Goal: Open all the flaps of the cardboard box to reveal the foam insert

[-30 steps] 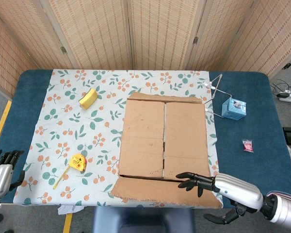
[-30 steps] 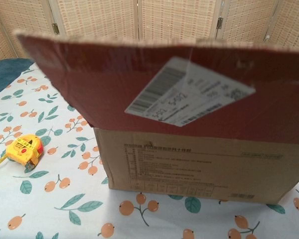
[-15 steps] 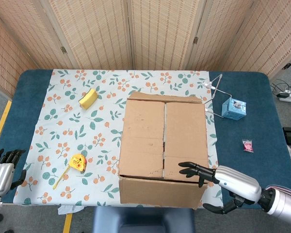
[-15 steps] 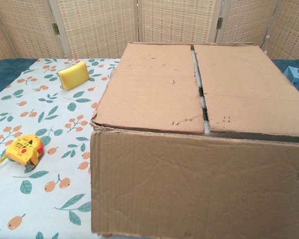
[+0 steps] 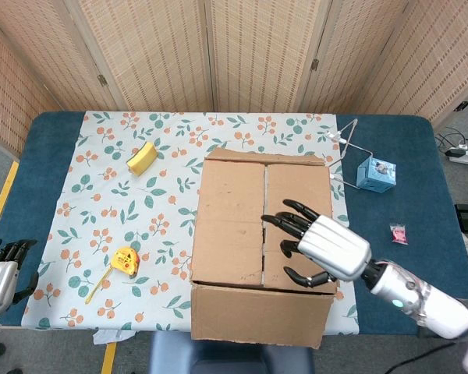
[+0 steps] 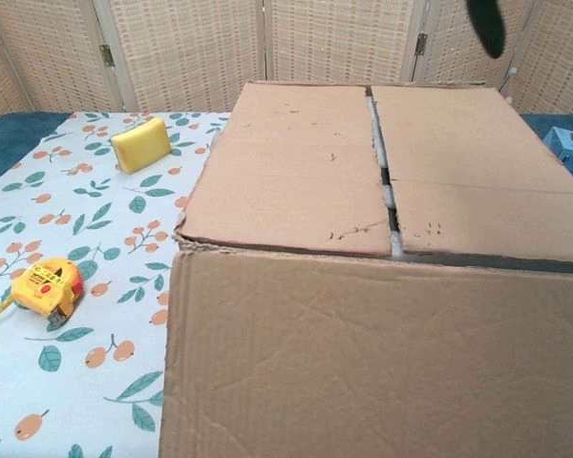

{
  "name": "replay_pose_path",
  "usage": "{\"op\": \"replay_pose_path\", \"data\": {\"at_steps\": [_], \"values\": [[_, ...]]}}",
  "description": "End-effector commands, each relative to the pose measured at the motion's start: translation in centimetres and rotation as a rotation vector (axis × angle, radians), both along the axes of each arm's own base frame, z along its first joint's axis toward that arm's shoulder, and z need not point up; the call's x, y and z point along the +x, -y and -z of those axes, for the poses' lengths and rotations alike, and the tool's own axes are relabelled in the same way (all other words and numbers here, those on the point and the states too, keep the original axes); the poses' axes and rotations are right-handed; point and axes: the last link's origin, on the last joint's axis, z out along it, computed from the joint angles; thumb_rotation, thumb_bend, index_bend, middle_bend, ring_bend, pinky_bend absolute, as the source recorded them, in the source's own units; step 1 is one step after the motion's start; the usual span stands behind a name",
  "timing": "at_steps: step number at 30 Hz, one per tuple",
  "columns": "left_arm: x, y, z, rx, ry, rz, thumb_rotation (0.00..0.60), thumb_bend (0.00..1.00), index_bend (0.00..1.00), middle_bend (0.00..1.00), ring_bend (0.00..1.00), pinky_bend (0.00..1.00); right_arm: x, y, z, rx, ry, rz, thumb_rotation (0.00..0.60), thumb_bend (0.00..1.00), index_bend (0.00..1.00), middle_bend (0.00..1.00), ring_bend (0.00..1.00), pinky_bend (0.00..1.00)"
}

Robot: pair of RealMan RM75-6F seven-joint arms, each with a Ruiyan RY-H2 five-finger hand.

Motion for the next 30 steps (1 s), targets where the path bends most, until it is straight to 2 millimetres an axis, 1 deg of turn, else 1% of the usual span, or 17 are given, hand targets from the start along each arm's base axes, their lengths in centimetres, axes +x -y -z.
{"op": "replay_pose_path", "data": {"at_steps": [1,7,11,14,17,22,26,30], "values": [[-0.1,0.0,-0.1,0.000,0.005,-0.002,0.600,0.53,0.18,0.20,0.17,0.03,2.9,3.1,3.3,-0.030,-0.044,-0.030,0.095,0.62,0.53,0.10,0.11,0.00],[-0.2,0.1,-0.4,0.003,0.023,-0.003,0.600,0.53,0.18,0.20,0.17,0.02,3.3,5.2,6.0,-0.043,-0.144,-0.045,0.078,0.63,0.53,0.10,0.10,0.00],[-0.2,0.1,-0.5,-0.003,0.027,-0.003,0.600,0.53,0.18,0.20,0.17,0.02,3.7,5.7,8.2,-0.021,-0.163,-0.049,0.068,0.63,0.53,0.10,0.10,0.00],[-0.2,0.3,-0.8,0.005,0.036,-0.002,0.600,0.53,0.18,0.20,0.17,0.02,3.9,5.9,9.3,-0.010,-0.179,-0.055,0.068,0.63,0.53,0.10,0.10,0.00],[-0.2,0.5,-1.0,0.014,0.042,0.002,0.600,0.53,0.18,0.20,0.17,0.02,3.6,6.1,10.2,0.002,-0.199,-0.050,0.068,0.63,0.53,0.10,0.10,0.00],[-0.3,0.7,-1.1,0.019,0.049,-0.001,0.600,0.53,0.18,0.20,0.17,0.02,3.2,6.3,11.0,0.010,-0.221,-0.041,0.066,0.63,0.53,0.10,0.10,0.00],[-0.3,0.8,-1.3,0.024,0.052,0.000,0.600,0.53,0.18,0.20,0.17,0.02,3.0,6.3,11.2,0.010,-0.230,-0.037,0.070,0.64,0.53,0.10,0.10,0.00],[-0.3,0.8,-1.3,0.027,0.051,0.000,0.600,0.53,0.18,0.20,0.17,0.03,2.4,6.6,11.3,0.009,-0.254,-0.024,0.066,0.64,0.53,0.10,0.10,0.00]]}}
